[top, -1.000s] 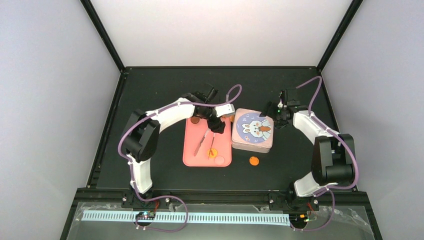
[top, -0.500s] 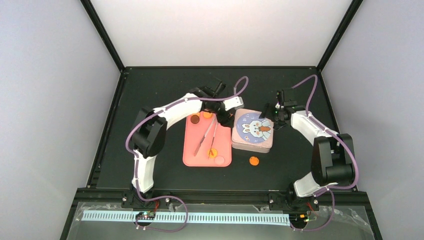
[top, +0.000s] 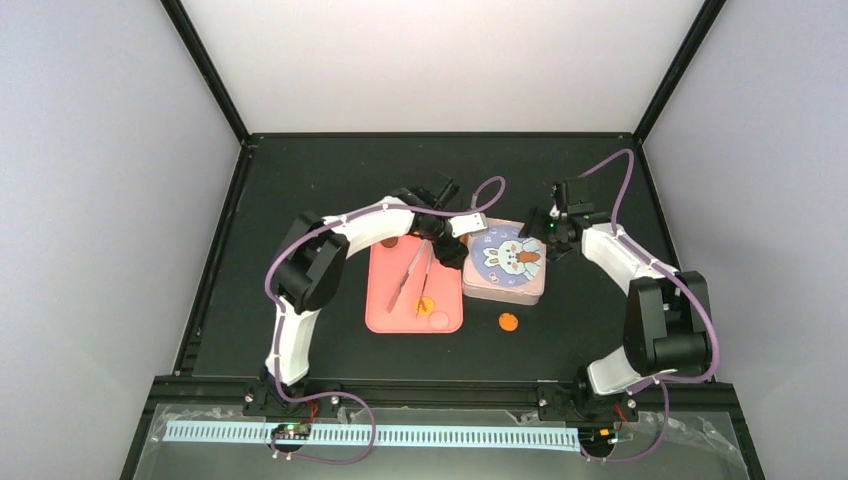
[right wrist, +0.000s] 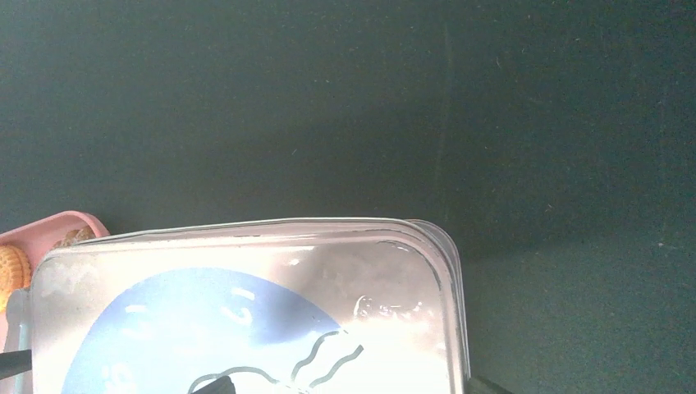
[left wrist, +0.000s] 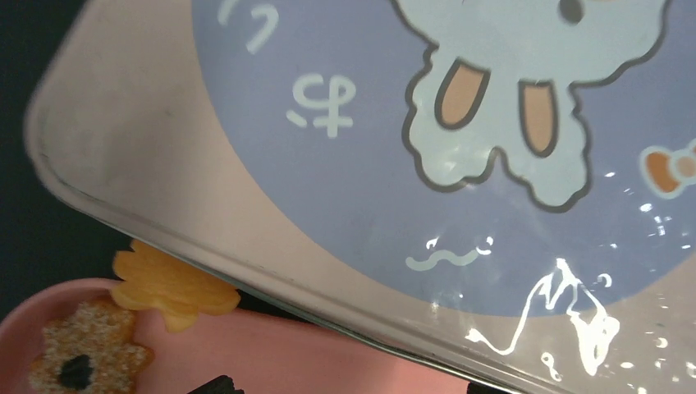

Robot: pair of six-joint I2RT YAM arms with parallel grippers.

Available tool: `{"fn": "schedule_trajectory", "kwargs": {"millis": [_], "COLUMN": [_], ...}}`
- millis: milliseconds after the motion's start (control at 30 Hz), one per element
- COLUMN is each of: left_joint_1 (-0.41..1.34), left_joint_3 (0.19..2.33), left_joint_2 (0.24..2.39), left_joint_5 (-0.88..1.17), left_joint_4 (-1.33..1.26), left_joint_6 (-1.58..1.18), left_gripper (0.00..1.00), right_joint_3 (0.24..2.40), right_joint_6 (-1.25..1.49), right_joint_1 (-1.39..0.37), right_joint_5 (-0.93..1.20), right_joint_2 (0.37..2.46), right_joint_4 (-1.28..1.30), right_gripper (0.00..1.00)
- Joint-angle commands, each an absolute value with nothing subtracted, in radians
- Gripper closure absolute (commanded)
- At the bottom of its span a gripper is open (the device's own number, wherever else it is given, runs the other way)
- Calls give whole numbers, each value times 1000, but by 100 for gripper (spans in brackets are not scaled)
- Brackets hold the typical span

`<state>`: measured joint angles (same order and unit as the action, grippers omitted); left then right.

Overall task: Pack the cookies
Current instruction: Press the box lid onto the packing box.

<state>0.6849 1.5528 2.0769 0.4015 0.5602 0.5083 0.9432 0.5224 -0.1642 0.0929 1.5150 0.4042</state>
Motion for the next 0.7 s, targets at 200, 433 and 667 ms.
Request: {"fn": "schedule_trajectory", "kwargs": {"millis": [200, 433, 667], "left_joint_1": [673, 649, 730], "left_joint_3": [1525, 1559, 1565], "left_joint_2": [1988, 1899, 1969], "left_joint_5": [332, 459, 458], "left_joint_4": [593, 676, 595], "left_joint_6": [559, 591, 537], "left_gripper": [26, 24, 24], "right_joint_3": [893, 910, 893], "right_joint_6": [519, 516, 523], "right_joint_1": [-196, -228, -239], "right_joint_5": [135, 95, 75], "right_joint_2": [1485, 1460, 1466], "right_joint_4": [359, 369, 369], "right_gripper": [27, 24, 23]}}
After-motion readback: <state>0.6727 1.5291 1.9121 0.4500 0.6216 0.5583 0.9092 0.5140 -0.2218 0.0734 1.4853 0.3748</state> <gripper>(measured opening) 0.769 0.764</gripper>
